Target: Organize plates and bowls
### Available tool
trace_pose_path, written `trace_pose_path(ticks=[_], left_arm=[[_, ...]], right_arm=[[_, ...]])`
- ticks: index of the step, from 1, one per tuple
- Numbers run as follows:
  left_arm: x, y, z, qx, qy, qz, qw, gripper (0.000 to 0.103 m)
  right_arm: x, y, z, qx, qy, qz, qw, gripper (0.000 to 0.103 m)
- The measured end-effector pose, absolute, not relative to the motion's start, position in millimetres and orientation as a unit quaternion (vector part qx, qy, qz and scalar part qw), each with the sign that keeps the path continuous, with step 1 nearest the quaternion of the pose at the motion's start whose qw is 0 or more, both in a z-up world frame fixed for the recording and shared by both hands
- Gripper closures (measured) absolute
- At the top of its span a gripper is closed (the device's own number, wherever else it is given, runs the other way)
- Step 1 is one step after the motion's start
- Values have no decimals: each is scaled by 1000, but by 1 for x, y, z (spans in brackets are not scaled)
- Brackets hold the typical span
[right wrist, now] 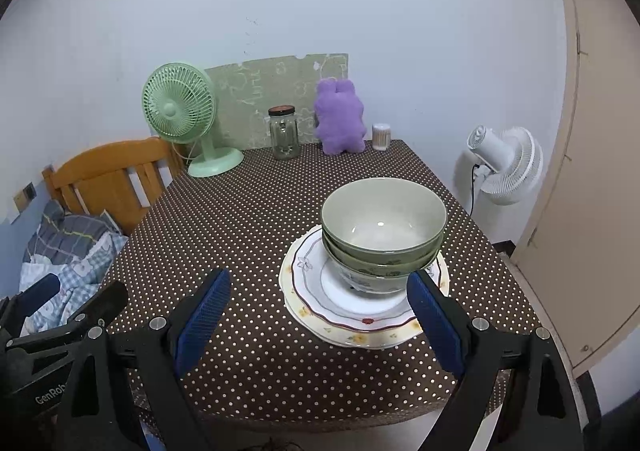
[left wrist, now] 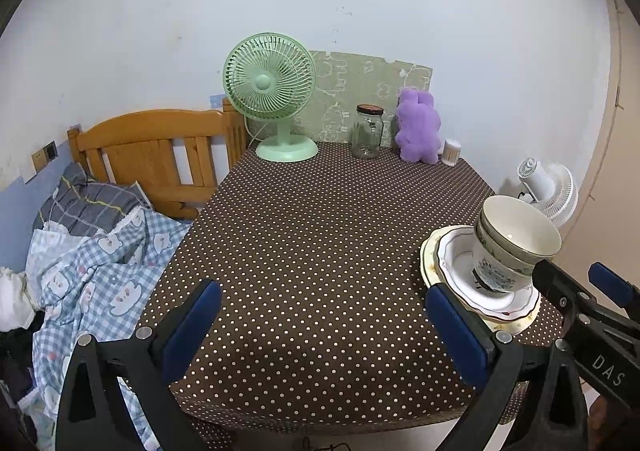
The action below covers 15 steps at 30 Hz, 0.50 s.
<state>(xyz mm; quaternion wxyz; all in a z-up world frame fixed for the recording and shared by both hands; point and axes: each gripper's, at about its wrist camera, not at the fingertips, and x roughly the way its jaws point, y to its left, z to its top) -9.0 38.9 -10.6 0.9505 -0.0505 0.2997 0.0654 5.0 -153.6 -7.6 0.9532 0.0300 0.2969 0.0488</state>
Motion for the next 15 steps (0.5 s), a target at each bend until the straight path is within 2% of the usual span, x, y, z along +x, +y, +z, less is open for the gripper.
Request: trace_pose_path(ticks=[15], left_arm=[[-10,38,-10,-48,304,63,949,0]], right_arm=[[1,-154,-9,33,301,48,952,12]])
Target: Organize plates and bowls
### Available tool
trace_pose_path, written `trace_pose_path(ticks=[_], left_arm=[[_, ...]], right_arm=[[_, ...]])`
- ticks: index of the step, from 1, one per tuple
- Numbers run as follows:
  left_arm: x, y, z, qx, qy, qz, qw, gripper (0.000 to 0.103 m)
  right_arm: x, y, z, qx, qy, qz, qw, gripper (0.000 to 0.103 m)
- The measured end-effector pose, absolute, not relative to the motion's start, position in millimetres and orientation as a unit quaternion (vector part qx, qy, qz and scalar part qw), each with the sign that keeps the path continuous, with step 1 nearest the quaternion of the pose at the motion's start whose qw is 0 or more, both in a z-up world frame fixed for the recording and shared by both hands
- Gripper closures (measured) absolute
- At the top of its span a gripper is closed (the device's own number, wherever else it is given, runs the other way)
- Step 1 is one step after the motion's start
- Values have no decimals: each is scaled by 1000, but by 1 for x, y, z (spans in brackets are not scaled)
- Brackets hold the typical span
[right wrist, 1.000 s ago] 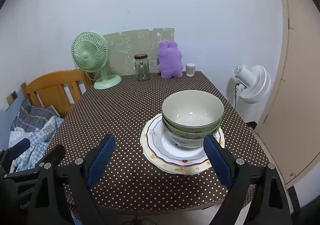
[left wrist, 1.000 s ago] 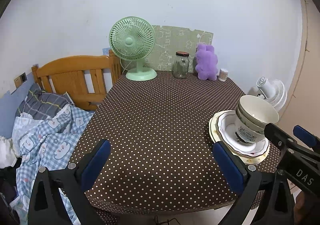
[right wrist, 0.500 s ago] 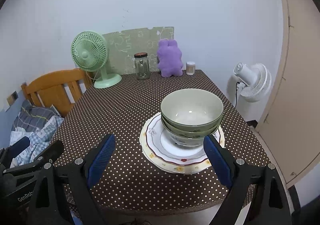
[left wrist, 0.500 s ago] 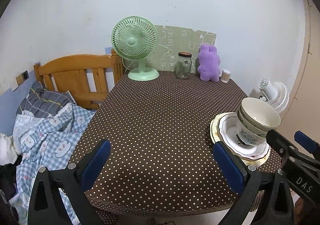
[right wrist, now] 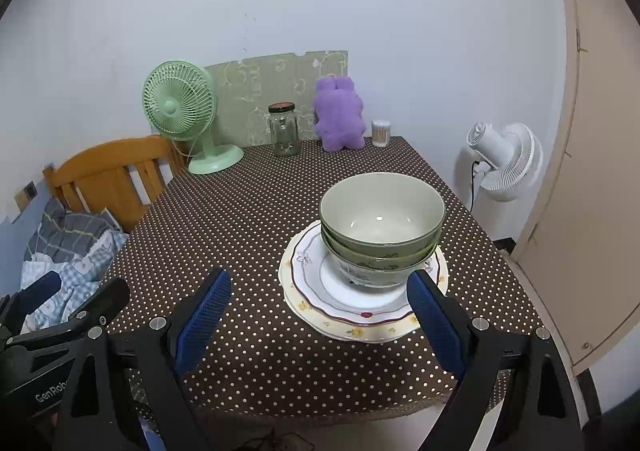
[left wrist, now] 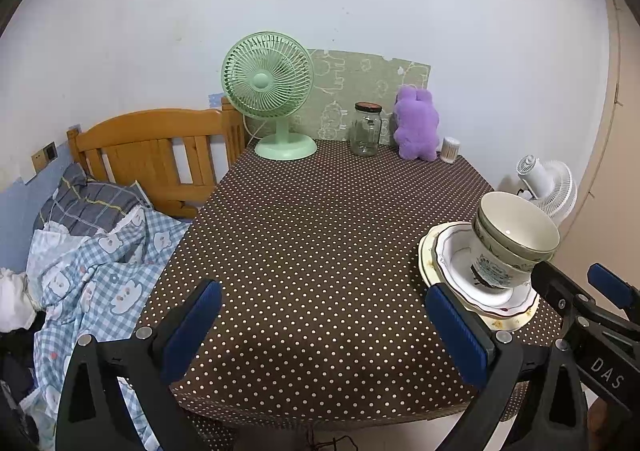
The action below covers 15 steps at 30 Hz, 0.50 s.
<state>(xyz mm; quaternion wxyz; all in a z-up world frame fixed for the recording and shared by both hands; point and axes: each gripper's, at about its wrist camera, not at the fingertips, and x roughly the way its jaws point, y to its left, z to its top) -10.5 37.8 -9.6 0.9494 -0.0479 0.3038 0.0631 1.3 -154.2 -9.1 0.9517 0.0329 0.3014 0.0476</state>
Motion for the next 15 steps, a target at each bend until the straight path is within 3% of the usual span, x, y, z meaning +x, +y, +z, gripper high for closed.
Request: trace_pose_path(ticks=[15], left_arm=[[-12,37,-10,-39,304,53,950,0]], right_arm=[[0,-156,-9,34,304,40,951,12]])
